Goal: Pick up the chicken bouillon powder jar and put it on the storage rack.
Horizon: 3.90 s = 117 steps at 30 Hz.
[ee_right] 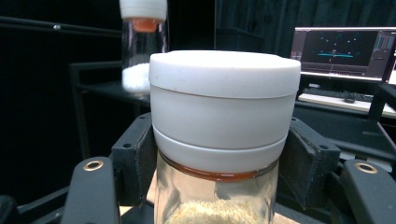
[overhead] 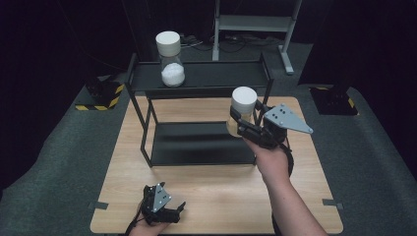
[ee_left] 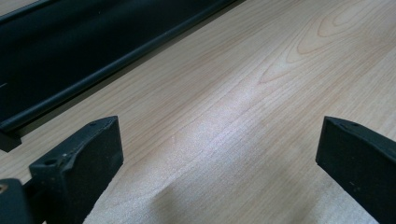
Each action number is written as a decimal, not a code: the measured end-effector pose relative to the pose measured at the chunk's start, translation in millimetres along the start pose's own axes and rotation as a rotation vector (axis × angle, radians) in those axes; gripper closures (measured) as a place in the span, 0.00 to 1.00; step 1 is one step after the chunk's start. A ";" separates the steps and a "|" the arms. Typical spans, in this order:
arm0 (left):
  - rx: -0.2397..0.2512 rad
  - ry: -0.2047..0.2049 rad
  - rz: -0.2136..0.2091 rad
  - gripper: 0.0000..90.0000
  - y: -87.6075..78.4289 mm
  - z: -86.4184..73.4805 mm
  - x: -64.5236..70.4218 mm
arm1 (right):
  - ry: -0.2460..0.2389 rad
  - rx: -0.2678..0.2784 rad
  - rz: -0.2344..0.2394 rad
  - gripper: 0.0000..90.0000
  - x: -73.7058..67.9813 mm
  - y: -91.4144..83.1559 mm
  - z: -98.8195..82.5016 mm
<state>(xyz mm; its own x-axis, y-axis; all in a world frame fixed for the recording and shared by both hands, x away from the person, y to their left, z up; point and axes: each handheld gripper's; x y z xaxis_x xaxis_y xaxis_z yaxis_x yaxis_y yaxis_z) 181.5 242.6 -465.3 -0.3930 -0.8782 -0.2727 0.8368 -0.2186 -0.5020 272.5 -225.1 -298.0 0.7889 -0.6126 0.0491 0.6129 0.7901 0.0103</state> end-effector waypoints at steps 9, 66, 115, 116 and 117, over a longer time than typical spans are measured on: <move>0.003 -0.002 -0.003 0.01 0.0 -0.6 -0.9 | 0.004 0.027 -0.017 0.38 10.4 12.7 15.1; 0.016 -0.049 -0.023 0.01 -0.9 -5.9 -8.0 | -0.037 0.018 -0.114 0.38 28.7 113.0 70.0; 0.015 -0.062 -0.024 0.01 -1.2 -6.7 -9.2 | 0.006 0.007 -0.136 0.28 41.1 123.3 60.0; 0.015 -0.062 -0.024 0.01 -1.2 -6.8 -9.2 | 0.019 0.007 -0.137 0.24 41.5 123.3 60.2; 0.015 -0.062 -0.024 0.01 -1.2 -6.8 -9.2 | 0.026 0.009 -0.134 0.21 42.4 123.0 59.8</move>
<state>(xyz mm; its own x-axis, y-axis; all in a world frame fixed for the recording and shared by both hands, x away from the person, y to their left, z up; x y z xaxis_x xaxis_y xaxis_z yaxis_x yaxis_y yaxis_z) 181.5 253.9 -467.7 -0.3889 -0.8972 -0.2093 0.8332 -0.2455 -0.4955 378.6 -152.6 -234.9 0.7012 -0.7127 0.0212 0.7123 0.7015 0.0238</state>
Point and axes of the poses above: each handheld gripper's, and its own axes: y roughly forward along the jaws, z roughly out of its top, x roughly to its right, and after that the axes turned 15 degrees about z, right-handed
